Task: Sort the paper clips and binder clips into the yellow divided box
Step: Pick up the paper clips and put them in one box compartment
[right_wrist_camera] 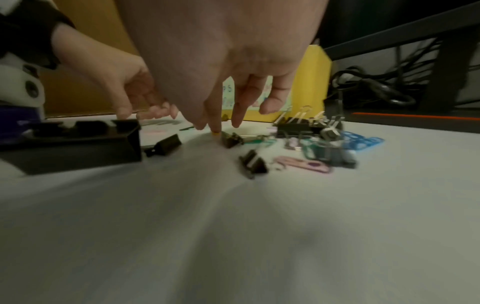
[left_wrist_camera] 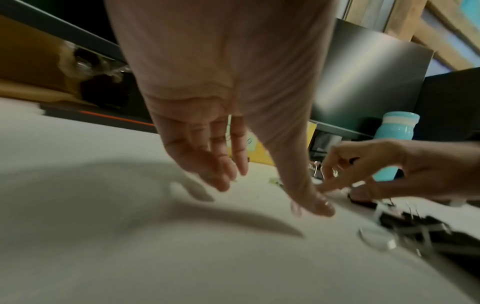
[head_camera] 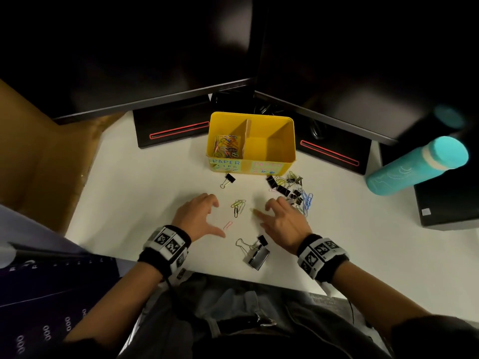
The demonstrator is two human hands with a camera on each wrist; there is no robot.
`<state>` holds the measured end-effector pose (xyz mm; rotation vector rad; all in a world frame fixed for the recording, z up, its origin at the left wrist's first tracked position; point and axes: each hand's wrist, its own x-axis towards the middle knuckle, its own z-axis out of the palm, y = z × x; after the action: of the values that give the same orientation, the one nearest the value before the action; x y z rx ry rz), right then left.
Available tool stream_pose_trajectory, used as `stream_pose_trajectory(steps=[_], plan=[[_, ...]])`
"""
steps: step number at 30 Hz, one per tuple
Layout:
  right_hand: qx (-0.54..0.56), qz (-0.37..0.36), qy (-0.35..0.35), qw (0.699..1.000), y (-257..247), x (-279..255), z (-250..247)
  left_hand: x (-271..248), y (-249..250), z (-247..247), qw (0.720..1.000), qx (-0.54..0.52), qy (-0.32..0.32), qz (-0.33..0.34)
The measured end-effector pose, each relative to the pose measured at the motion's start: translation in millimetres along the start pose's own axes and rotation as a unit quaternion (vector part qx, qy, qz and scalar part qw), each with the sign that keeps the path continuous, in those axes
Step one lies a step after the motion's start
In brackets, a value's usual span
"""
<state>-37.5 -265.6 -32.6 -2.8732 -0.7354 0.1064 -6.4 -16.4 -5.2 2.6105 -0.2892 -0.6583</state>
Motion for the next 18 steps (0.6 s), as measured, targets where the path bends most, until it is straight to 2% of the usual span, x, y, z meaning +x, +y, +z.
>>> stream_pose_trajectory(steps=[2, 4, 8, 10, 13, 18], plan=[[0.011, -0.023, -0.009, 1.000, -9.7, 10.4, 2.7, -6.4, -7.5, 3.7, 1.000, 0.004, -0.017, -0.021], [0.054, -0.019, -0.015, 0.998, -15.8, 21.8, 0.2, -5.9, -7.8, 9.5, 1.000, -0.016, -0.008, -0.017], [0.163, 0.028, -0.071, 0.984, -8.6, 44.8, -2.2, 4.7, 4.8, 19.6, 0.998, -0.063, 0.027, 0.001], [0.224, 0.057, -0.071, 0.970, -5.0, 53.9, -0.9, 8.5, 11.2, 23.4, 0.995, -0.082, 0.054, -0.010], [0.276, 0.077, -0.064, 0.956, -7.2, 61.6, 3.5, 10.9, 15.5, 28.7, 0.994, -0.049, 0.094, -0.009], [0.286, 0.049, -0.049, 0.956, -14.0, 65.9, 12.5, 7.4, 11.5, 34.1, 0.993, 0.011, 0.114, 0.040]])
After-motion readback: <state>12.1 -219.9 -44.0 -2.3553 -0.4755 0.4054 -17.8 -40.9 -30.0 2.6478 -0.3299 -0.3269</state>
